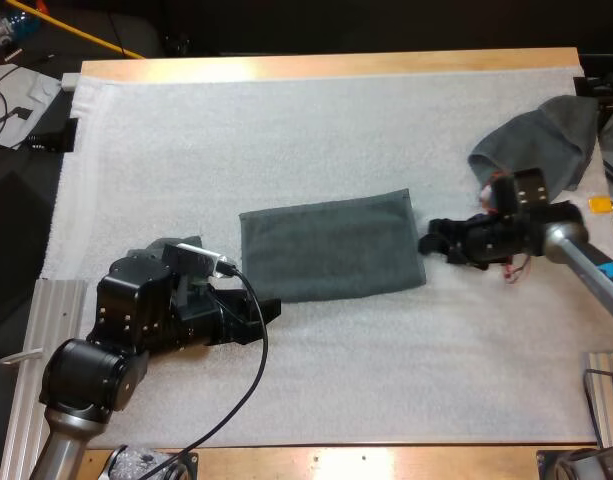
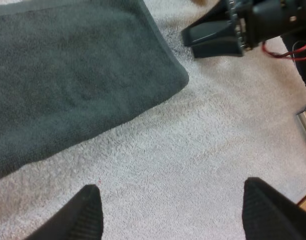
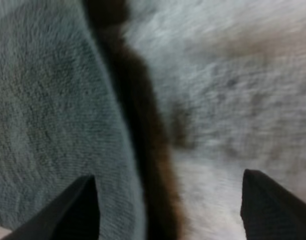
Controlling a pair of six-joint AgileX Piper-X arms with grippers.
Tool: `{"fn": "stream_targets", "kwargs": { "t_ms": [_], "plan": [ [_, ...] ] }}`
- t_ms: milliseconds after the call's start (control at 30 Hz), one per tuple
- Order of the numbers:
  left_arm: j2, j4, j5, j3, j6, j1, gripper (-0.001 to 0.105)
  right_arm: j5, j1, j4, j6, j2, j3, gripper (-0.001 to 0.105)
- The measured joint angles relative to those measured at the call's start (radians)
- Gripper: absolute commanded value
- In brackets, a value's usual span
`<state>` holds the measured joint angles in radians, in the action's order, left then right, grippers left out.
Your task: Pick towel from pile, fold and stack
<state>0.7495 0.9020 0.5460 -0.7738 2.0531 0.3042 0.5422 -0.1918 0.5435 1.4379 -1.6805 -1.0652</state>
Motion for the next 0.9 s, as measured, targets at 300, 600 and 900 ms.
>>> {"fn": "stream_targets", "kwargs": {
  "t_ms": [300,600,900],
  "plan": [
    [0.0,0.0,0.0,0.0,0.004,0.0,0.058,0.015,-0.101,-0.112,-0.131,-0.077,-0.004,0.059],
    [0.0,0.002,0.0,0.0,0.004,0.0,0.058,0.031,-0.148,-0.141,-0.162,-0.089,-0.006,0.037],
    [0.0,0.008,0.0,0.0,0.004,0.0,0.058,-0.043,-0.169,-0.102,-0.165,-0.096,-0.006,0.0]
  ]
}}
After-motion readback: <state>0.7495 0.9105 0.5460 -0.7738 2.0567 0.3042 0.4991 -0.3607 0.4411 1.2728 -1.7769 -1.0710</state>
